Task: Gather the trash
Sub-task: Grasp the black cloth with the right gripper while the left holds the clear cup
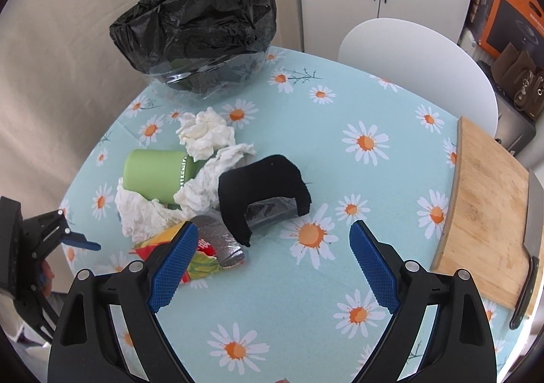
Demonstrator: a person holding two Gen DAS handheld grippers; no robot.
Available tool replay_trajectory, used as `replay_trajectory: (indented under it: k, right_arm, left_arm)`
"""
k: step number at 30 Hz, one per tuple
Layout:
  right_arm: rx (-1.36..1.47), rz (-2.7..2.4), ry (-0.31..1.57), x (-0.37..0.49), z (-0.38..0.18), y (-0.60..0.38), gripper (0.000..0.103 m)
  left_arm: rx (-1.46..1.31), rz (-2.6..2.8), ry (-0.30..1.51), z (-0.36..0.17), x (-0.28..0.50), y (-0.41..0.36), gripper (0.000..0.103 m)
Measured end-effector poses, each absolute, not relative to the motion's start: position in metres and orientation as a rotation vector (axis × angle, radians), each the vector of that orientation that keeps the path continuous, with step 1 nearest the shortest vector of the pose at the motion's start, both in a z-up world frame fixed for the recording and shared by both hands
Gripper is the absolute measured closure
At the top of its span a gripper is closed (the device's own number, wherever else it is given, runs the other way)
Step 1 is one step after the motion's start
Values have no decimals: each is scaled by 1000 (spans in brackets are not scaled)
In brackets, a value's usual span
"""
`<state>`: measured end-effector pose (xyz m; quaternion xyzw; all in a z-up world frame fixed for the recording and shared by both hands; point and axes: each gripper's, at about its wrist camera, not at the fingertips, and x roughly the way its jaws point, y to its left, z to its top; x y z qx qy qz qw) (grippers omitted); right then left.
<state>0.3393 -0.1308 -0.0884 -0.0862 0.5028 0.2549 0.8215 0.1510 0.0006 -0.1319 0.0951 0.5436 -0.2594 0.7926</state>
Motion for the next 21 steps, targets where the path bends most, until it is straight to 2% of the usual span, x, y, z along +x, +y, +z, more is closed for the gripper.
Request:
replay_trajectory:
  k: [11, 16, 18, 19, 21]
  right_arm:
    - [-228, 586, 1170, 376, -131, -102, 17]
    - [-251, 604, 1204, 385, -148, -86, 17]
    - [-266, 598, 1231, 388, -156, -80, 18]
    - [-281, 579, 1256, 390, -161, -78, 27]
    - [-278, 568, 1267, 392, -164, -78, 30]
  left_arm:
    - [173, -586, 1215, -150, 163, 0, 6]
    - [175, -594, 1247, -158, 166, -2, 23]
    - [167, -586, 1266, -161, 168, 0, 37]
    - [159, -585, 1266, -161, 169, 1, 37]
    - [127, -595, 1270, -158, 170, 4, 41]
